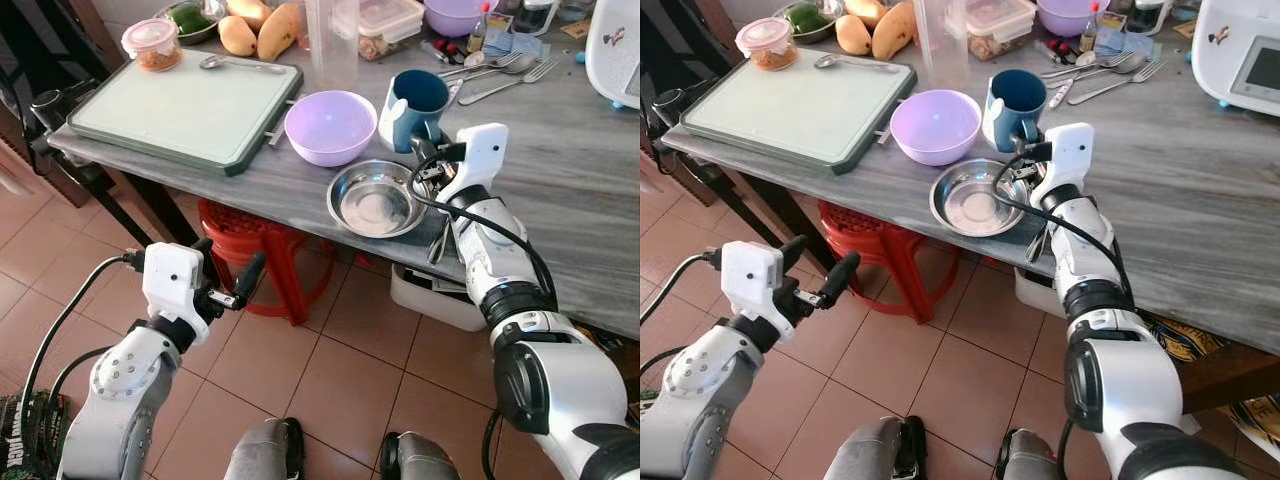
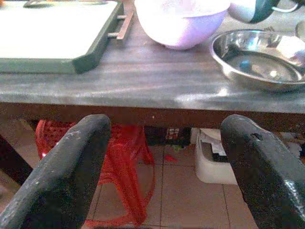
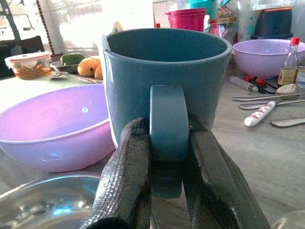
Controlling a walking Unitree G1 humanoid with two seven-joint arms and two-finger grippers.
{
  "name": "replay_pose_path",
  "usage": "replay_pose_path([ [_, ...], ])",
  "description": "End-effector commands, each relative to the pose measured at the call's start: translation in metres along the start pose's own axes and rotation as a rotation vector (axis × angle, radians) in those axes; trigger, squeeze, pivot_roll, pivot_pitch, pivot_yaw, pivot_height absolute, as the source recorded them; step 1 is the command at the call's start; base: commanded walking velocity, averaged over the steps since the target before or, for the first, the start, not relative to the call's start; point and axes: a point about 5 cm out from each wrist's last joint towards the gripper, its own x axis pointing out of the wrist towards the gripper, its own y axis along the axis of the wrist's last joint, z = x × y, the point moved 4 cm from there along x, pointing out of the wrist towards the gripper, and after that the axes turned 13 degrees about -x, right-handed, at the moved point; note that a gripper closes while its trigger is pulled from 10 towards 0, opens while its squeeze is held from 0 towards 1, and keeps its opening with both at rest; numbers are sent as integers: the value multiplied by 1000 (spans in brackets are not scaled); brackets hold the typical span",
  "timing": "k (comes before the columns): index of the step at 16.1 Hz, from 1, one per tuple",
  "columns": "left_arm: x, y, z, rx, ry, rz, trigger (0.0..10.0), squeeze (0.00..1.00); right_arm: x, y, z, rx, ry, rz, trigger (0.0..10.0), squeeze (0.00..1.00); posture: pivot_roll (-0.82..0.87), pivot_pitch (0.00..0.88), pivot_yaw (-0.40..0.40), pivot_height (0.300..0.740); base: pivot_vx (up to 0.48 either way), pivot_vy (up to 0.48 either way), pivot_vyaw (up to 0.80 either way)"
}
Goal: Setting the table
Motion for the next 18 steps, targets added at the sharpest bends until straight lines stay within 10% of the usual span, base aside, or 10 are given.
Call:
replay_pose_path([
  [1, 0, -1, -3, 5, 11, -4, 10000, 0, 4, 6, 1, 9, -1, 17, 10000, 0, 160, 141, 91, 740, 0, 0, 0],
  [18, 0, -1, -2, 6, 12, 5, 10000, 0, -5, -21, 29, -78, -120, -188, 10000, 0, 159, 139, 87, 740, 0, 0, 0],
])
